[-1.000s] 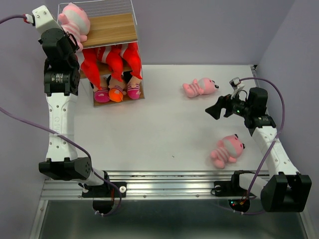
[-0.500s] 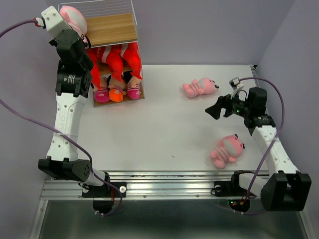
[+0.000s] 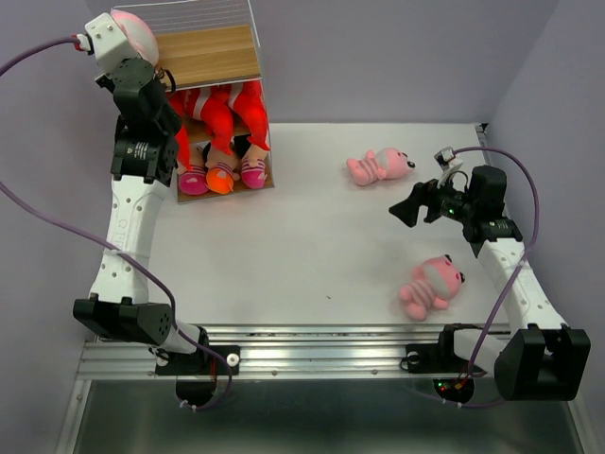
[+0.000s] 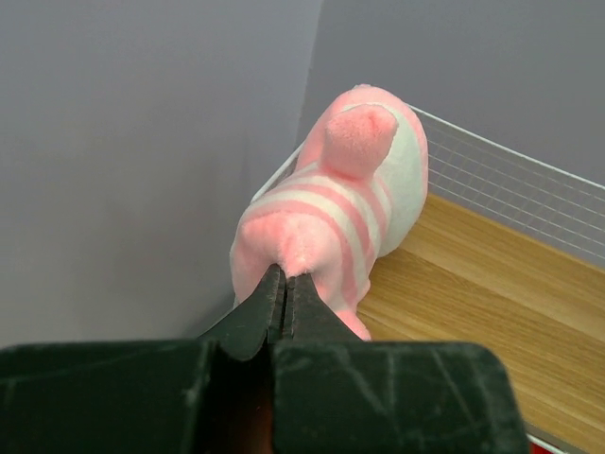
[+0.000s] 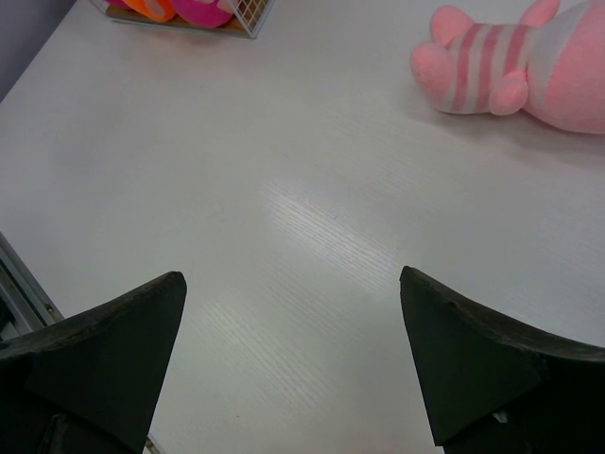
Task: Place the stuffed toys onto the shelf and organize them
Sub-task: Place the stuffed toy onto shelf
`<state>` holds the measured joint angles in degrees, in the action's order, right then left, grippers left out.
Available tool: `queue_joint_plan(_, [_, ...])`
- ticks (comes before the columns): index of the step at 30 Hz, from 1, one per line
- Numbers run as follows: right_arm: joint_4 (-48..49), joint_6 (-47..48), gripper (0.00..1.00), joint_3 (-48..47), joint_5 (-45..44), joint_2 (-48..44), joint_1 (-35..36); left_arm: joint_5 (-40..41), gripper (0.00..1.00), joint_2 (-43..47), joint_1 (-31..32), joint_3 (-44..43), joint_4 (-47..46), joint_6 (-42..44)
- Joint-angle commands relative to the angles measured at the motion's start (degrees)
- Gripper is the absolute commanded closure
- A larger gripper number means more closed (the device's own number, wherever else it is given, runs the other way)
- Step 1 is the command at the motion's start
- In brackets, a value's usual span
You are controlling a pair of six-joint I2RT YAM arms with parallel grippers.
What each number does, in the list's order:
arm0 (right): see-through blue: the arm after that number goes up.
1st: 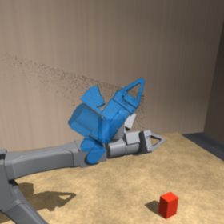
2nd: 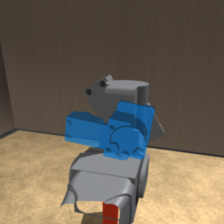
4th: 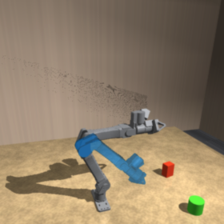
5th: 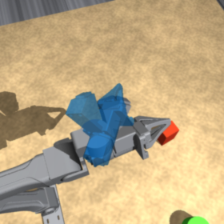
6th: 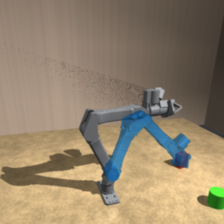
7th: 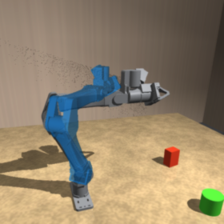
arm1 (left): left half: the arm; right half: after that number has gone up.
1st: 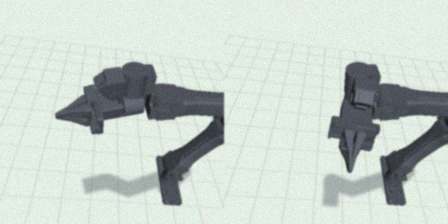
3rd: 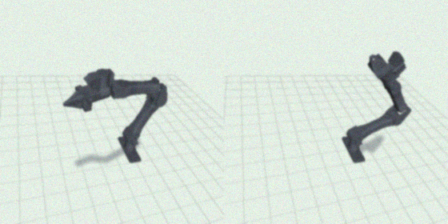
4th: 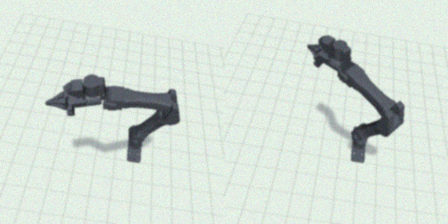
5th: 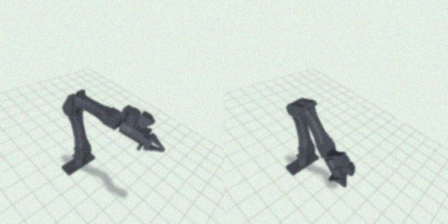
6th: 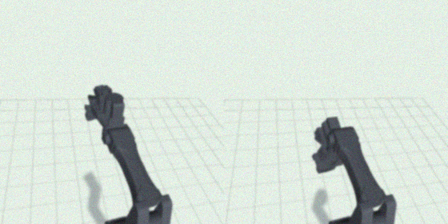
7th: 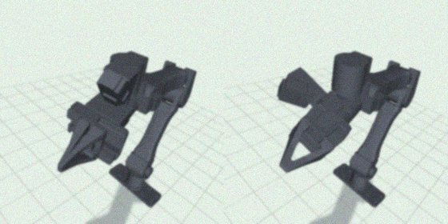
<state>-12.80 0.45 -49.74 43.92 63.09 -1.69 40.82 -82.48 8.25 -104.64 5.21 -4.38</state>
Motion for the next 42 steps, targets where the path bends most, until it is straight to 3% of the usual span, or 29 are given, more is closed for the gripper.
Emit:
queue_joint_plan(1, [2.69, 0.87, 0.00, 0.34, 0.11, -0.07, 0.20, 1.28, 1.00, 0.91, 0.10, 1.36, -4.25, 1.66])
queue_joint_plan(8, [2.60, 0.87, 0.00, 0.34, 0.11, -0.16, 0.20, 1.28, 0.99, 1.18, -0.08, 2.16, -3.54, 0.78])
queue_joint_plan(12, [2.69, 0.87, 0.00, 0.43, 0.20, -0.25, 0.20, 1.46, 0.71, 1.88, -0.60, 2.51, -3.10, -0.27])
queue_joint_plan(15, [2.69, 0.87, 0.00, 0.43, 0.29, -0.16, 0.20, 1.55, 0.59, 2.32, -0.78, 2.51, -2.67, -0.80])
queue_joint_plan(19, [2.69, 0.87, 0.00, 0.43, 0.29, -0.07, 0.20, 1.46, 0.33, 2.85, -0.96, 2.25, -2.31, -1.51])
queue_joint_plan(24, [2.60, 0.87, 0.00, 0.43, 0.29, -0.07, 0.20, 1.19, 0.20, 3.37, -1.04, 1.72, -1.44, -2.30])
queue_joint_plan(25, [2.69, 0.87, 0.00, 0.52, 0.29, -0.07, 0.20, 1.02, 0.11, 3.64, -1.04, 1.46, -1.26, -2.82])
queue_joint_plan(27, [2.69, 0.96, 0.00, 0.52, 0.29, -0.07, 0.20, 0.23, 0.04, 4.08, -1.04, 1.46, -0.91, -3.17])
queue_joint_plan(34, [2.69, 1.40, 0.00, 0.60, 1.08, -0.07, 0.20, -2.32, 0.01, 7.68, -1.04, 1.90, 1.11, -5.11])
queue_joint_plan(42, [0.32, 6.91, 0.00, 0.17, 5.81, -0.51, 0.20, -5.22, 0.01, 13.03, -1.04, 0.05, 13.21, -11.25])
